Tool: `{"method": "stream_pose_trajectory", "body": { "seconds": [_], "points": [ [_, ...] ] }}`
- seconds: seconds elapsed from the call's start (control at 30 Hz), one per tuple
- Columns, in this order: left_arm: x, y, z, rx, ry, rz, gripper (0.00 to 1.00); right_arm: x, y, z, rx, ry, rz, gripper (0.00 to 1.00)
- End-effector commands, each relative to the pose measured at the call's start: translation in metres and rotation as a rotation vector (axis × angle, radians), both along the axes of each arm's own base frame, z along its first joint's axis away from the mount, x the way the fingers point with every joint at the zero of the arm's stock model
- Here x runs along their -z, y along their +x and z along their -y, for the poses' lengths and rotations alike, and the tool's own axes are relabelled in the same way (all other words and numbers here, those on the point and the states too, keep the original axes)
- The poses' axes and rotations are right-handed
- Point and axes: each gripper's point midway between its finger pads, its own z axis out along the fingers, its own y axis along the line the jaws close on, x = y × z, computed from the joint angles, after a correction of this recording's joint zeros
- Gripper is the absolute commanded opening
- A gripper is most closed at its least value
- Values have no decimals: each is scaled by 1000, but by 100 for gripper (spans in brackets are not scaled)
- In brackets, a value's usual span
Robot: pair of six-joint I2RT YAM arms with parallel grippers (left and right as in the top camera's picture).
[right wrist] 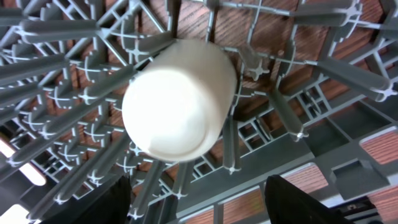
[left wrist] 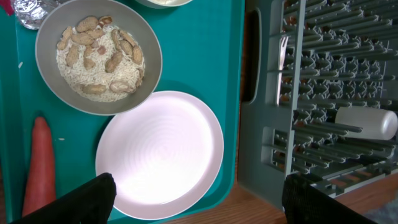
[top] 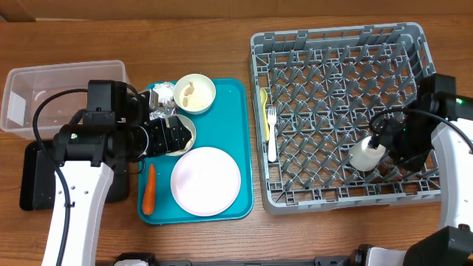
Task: Sort waste into correct bins and load items into the dishwasher rack
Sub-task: 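Reach the left gripper to the white plate edge and grasp it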
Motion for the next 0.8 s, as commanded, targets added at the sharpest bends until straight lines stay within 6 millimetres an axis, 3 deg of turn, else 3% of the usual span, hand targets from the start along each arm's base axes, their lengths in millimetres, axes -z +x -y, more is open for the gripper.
{"method": "stream_pose_trajectory", "body": {
  "seconds": [0.0, 0.2, 0.3, 0.4, 0.5, 0.63, 0.77],
  "points": [
    [-5, 2, -1, 13, 15, 25, 87, -44, 17, -5, -9, 17, 151, 75],
    [-5, 8, -12, -9, 115, 50, 85, -135, 30, -58, -209, 192, 520, 78],
    [-3, 12, -14, -6, 217, 77, 84, -178, 25, -86, -314, 236, 705, 80],
    [2, 16, -24, -50, 378, 86, 84, -206, 15, -110, -413, 244, 828, 82],
    [13, 19, -17, -13, 448, 70, 85, -219, 3, -130, -494, 259, 878, 86],
    [39, 22, -8, 29, 448, -17, 79, -217, -3, -147, -552, 290, 862, 87],
    [63, 11, 26, 136, 345, -126, 76, -208, -2, -151, -561, 306, 820, 87]
  ]
}}
